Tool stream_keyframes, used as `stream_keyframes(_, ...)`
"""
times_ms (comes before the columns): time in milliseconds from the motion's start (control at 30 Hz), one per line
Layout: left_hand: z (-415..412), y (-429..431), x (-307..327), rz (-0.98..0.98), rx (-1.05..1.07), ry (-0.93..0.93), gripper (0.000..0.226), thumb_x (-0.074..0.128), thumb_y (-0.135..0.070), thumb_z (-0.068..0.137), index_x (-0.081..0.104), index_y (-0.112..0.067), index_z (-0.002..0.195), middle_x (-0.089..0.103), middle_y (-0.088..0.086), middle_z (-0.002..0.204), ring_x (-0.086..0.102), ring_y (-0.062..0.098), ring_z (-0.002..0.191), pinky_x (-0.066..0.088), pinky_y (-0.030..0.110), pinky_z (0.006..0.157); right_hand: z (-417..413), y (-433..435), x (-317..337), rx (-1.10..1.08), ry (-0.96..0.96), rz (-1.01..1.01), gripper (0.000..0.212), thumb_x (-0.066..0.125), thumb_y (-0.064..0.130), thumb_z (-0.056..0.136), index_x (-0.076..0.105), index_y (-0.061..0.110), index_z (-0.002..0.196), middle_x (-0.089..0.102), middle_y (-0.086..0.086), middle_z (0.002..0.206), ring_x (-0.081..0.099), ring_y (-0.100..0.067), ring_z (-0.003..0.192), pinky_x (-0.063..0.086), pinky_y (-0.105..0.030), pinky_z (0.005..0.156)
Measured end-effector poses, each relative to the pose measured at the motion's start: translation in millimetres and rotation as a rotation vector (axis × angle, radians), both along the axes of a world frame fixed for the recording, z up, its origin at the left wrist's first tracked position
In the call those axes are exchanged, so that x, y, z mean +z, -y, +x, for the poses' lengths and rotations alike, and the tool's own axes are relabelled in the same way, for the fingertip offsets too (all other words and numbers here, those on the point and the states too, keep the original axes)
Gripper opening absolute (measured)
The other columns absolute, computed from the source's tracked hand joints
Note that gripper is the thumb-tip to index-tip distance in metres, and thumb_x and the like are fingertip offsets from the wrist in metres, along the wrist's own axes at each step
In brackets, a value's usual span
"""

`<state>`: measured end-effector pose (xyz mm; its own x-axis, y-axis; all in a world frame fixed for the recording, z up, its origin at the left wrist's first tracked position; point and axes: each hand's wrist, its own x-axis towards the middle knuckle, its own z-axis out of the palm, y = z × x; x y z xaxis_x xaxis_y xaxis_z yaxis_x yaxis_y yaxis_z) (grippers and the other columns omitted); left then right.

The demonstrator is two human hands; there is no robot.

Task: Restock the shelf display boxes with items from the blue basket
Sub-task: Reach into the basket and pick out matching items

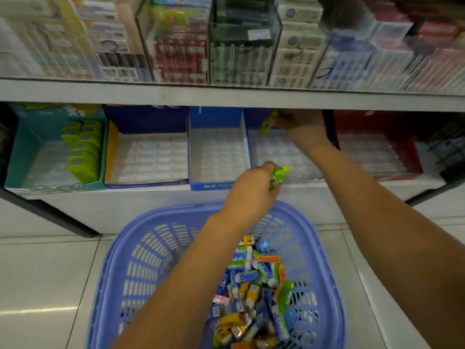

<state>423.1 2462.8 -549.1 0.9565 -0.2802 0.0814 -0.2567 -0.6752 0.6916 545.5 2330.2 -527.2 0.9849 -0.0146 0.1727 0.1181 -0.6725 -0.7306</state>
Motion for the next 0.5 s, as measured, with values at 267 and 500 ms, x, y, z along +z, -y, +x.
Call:
stream_keyframes(267, -3.2, 5.4, -17.0, -0.037, 0.060, -0.053, 0.030, 0.059, -0.019, 0.092, 0.056, -0.010, 0.121, 0.067, 0.018, 0.102, 0.062, 0.034, 0.092, 0.051, 0.040, 0.075, 23.9, -12.7, -9.2, 0.073, -0.110, -0.108, 0.030, 0.061, 0.017, 0.091, 0.063, -0.003, 0.113, 0.062, -0.019, 0.120, 0.056, -0.030, 0.115, 0.041, -0.031, 0.099)
stream_keyframes(500, -0.4, 2.7, -25.3, -0.113, 0.114, -0.049, 0.023, 0.062, -0.023, 0.091, 0.059, -0.010, 0.110, 0.062, 0.004, 0.089, 0.053, 0.018, 0.075, 0.037, 0.021, 0.061, 28.5, -24.7, -9.3, 0.193, -0.175, -0.224, 0.029, 0.054, 0.020, 0.094, 0.062, 0.007, 0.119, 0.061, -0.011, 0.124, 0.054, -0.025, 0.117, 0.039, -0.024, 0.096)
